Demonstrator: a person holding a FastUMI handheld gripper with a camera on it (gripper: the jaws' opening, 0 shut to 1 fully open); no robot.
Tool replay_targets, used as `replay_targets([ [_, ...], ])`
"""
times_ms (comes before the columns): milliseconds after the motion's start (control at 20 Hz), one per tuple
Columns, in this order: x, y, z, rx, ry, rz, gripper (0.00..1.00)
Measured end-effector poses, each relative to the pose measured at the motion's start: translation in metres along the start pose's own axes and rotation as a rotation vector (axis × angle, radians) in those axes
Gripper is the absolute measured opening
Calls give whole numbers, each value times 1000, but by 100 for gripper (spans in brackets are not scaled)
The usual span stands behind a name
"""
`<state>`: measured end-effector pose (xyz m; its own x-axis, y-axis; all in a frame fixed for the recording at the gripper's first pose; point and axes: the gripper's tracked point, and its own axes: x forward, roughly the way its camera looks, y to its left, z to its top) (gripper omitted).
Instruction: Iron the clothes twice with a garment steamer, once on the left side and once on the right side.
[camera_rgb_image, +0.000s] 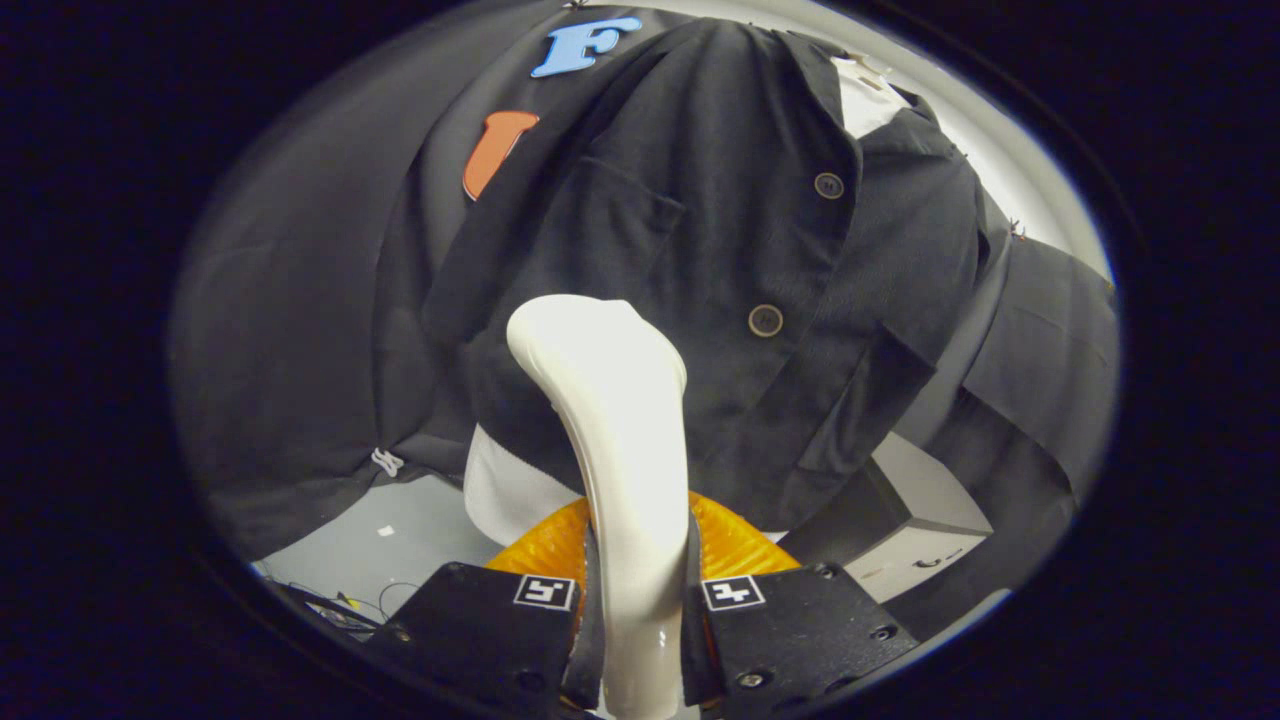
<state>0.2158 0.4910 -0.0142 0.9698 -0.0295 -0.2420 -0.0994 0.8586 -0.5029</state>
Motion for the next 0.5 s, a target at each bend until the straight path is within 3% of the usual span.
replay_targets([
  [500, 12, 11, -40, -22, 63, 73, 33],
])
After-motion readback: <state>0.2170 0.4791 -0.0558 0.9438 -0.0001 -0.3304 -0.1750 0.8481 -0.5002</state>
